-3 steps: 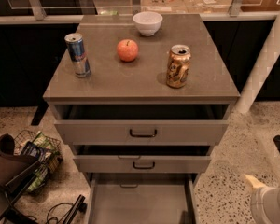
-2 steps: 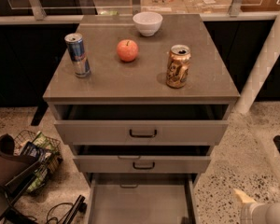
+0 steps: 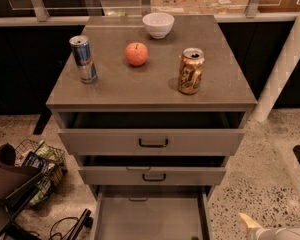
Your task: Close bottom drawer
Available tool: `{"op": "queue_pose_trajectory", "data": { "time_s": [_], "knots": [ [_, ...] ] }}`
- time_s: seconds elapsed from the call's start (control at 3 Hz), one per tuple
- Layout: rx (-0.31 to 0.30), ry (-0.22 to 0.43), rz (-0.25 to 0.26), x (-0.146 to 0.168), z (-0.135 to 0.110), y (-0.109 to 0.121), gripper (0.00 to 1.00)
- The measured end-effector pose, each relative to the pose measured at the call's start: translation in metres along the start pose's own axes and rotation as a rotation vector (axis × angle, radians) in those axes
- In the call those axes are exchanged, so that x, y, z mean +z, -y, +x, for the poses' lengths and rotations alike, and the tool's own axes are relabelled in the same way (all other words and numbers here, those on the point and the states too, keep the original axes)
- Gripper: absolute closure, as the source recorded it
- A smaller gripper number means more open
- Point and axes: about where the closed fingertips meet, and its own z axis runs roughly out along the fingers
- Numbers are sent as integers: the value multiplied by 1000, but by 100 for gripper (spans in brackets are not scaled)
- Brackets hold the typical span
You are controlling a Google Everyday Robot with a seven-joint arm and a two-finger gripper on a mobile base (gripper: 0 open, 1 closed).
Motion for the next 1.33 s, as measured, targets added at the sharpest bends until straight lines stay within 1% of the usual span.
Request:
{"op": "queue_pose_trajectory", "data": {
  "time_s": [0.33,0.67,1.0,1.33],
  "knots": [
    [4,21,19,10,-3,4,0],
    [15,47,30,37,-3,4,0],
    [13,70,27,80,3,5,0],
    [-15,75,13,115,9,10,0]
  ]
}}
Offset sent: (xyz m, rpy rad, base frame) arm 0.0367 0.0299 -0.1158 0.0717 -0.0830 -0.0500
